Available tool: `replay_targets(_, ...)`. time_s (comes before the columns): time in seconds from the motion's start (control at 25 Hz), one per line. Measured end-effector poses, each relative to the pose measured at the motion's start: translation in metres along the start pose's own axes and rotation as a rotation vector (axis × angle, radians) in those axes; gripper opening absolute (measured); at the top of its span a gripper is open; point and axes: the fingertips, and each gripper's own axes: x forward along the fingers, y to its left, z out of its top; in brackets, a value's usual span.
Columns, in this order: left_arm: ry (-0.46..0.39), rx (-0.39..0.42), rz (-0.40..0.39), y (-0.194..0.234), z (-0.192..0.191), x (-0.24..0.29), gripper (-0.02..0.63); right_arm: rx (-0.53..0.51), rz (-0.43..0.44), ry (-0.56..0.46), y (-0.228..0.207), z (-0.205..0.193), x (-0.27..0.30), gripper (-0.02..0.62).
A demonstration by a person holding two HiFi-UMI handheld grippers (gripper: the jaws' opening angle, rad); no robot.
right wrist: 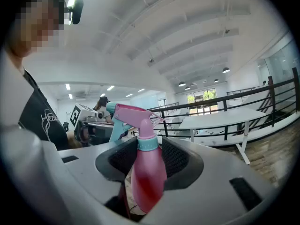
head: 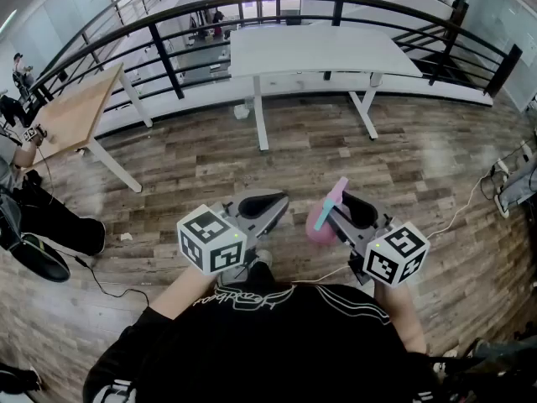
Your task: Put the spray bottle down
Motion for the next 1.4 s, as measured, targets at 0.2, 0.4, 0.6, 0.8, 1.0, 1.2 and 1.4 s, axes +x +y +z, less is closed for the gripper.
replay_targets(0.2,0.006,0.006,-0.008,-0.005,-0.001,0.006,0.008,-0.001,-0.001,-0.006,-0.002,-0.001,-0.004,0.163)
replay_targets(0.4,0.009,0.015,-0.020,-0.014,0.001,0.016,0.008,-0.001,0.005,-0.008,-0.006,-0.002,-0.015,0.161)
replay_targets(0.6,0.015,0.008,-0.027,-0.021,0.003,0.024,0.008,0.002,0.001,-0.018,-0.013,0.000,-0.024,0.161)
replay_targets(0.8,0.019,-0.001,-0.028,-0.015,0.002,0.027,0.008,0.015,0.004,-0.016,-0.019,-0.003,-0.020,0.161)
replay_targets(1.0,0.015,0.000,-0.034,0.003,0.000,0.038,0.008,0.024,-0.001,-0.025,-0.035,-0.005,-0.007,0.158)
replay_targets(1.2,0.018,-0.002,-0.048,0.041,0.005,0.070,0.008,0.025,-0.012,-0.019,-0.075,-0.003,0.020,0.155)
replay_targets(1.4,0.024,-0.023,-0.065,0.101,0.010,0.107,0.008,0.040,-0.035,-0.012,-0.127,0.000,0.065,0.153)
